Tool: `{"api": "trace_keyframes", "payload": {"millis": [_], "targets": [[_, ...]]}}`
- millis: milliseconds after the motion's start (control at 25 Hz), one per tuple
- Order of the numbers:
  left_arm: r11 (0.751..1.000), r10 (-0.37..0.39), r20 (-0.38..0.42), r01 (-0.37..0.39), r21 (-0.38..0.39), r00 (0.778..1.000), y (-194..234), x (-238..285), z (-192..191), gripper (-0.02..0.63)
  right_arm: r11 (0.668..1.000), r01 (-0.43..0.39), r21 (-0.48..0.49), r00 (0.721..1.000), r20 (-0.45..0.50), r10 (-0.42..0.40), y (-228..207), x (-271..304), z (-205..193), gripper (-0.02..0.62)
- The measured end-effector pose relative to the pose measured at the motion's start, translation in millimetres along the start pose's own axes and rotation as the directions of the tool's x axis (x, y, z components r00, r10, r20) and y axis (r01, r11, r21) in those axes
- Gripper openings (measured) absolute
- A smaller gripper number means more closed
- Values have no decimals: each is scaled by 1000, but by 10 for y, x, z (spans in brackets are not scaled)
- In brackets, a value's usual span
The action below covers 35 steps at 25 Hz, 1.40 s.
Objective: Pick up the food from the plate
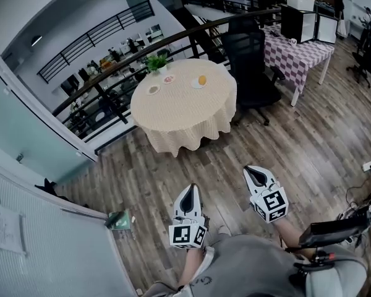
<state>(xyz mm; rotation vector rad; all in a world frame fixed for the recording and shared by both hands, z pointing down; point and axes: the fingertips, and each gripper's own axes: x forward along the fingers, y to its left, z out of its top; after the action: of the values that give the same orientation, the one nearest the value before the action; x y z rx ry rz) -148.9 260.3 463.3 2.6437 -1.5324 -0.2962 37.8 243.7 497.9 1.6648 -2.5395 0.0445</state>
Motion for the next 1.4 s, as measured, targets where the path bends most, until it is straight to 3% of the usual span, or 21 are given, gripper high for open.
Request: {"api": "trace_keyframes", "payload": {"millis": [400,680,1080,1400], "targets": [[993,-112,4,112,-29,994,394,398,-96,9,997,77,-2,997,20,-77,42,561,41,15],[989,-146,9,146,-37,989,407,544,-109,9,997,73,-29,997,16,-73,124,697,37,15],[996,-84,27,85,-31,996,695,681,-79,9,999,29,-24,997,75,-28,137,1234,151,15],[1000,1,45,-1,-10,999,1169,1315,-149,9,999,-43,-21,995,88,45,-161,2044,179,15]]}}
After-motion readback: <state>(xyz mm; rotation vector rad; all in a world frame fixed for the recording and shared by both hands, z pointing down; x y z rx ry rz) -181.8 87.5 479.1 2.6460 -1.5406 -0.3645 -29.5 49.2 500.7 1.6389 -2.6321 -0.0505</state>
